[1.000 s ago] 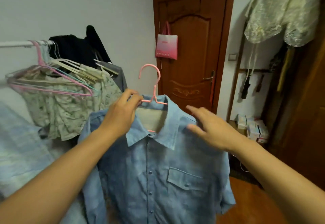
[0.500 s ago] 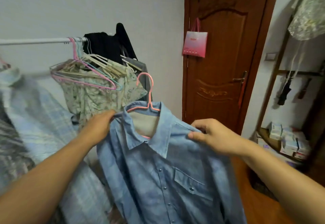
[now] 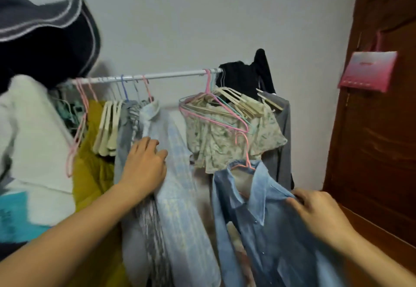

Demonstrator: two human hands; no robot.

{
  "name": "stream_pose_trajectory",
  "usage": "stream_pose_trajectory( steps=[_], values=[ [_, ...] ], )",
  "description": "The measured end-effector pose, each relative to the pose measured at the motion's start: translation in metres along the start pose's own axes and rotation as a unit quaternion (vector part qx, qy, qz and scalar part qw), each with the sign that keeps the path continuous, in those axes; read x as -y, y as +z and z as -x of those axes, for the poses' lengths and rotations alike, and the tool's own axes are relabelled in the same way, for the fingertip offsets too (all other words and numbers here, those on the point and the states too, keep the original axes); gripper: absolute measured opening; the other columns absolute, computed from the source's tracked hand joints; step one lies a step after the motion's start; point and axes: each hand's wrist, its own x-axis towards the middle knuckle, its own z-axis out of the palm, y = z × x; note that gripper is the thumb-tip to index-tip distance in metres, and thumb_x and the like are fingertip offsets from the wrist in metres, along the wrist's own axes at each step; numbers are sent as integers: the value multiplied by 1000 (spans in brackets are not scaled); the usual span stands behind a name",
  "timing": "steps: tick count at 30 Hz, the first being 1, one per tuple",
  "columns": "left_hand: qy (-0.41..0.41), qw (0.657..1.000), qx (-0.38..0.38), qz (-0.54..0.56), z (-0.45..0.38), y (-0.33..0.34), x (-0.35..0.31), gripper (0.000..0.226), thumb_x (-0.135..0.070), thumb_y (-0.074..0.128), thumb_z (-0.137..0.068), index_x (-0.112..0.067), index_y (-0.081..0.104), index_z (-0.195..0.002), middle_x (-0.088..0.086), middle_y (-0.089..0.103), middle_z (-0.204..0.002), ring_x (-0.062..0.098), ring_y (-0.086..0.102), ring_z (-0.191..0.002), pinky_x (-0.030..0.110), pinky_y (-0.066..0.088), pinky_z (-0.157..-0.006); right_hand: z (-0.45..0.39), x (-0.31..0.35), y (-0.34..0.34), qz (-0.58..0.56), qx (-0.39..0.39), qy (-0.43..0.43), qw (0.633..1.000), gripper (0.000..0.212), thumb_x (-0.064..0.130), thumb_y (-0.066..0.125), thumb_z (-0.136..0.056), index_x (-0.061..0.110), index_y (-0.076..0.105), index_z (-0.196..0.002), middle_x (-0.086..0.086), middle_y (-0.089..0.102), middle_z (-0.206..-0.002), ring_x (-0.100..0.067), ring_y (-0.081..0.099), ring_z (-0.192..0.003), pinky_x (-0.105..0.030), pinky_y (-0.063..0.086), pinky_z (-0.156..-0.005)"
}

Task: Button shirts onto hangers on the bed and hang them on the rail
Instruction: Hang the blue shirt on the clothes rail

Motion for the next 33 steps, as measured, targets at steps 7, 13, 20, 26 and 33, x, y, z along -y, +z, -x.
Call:
stream_pose_trajectory(
  steps=[7,13,20,26,33],
  values=[
    [-99,990,60,82,-63,-30,48,37,-51,42,-100,-32,62,-124,8,70,-116,34,62,-109,40,47,-86,-160,134,-20,-48,-105,-43,992,24,26,63,-96,13,63,-76,-9,64,-75,-37,63,-83,-35,38,-64],
    [-135,936,121,301,-82,6,64,57,-47,58,-95,-33,45,-148,2,70,-125,25,66,-111,38,52,-93,-255,223,28,-57,-109,-84,989,17,24,57,-96,14,69,-101,-16,71,-102,-39,65,-98,-39,48,-75],
    [-158,885,58,435,-78,24,51,49,-36,58,-99,-32,44,-146,-4,63,-76,11,60,-78,35,43,-67,-267,267,74,-118,-113,-123,979,16,21,55,-98,16,70,-98,-11,73,-95,-34,65,-89,-39,52,-75],
    [-146,879,78,446,-76,23,55,50,-41,56,-100,-34,41,-147,-3,65,-77,8,63,-73,35,53,-72,-256,266,112,-152,-31,-56,986,17,20,50,-95,15,65,-98,-7,68,-94,-31,64,-87,-37,50,-72],
    [-135,825,144,530,-80,24,62,47,-25,52,-104,-34,33,-146,-3,57,-78,13,55,-67,31,42,-66,-230,266,116,-255,70,-135,955,33,-4,49,-87,16,63,-110,0,63,-90,-16,58,-77,-21,41,-57]
  ],
)
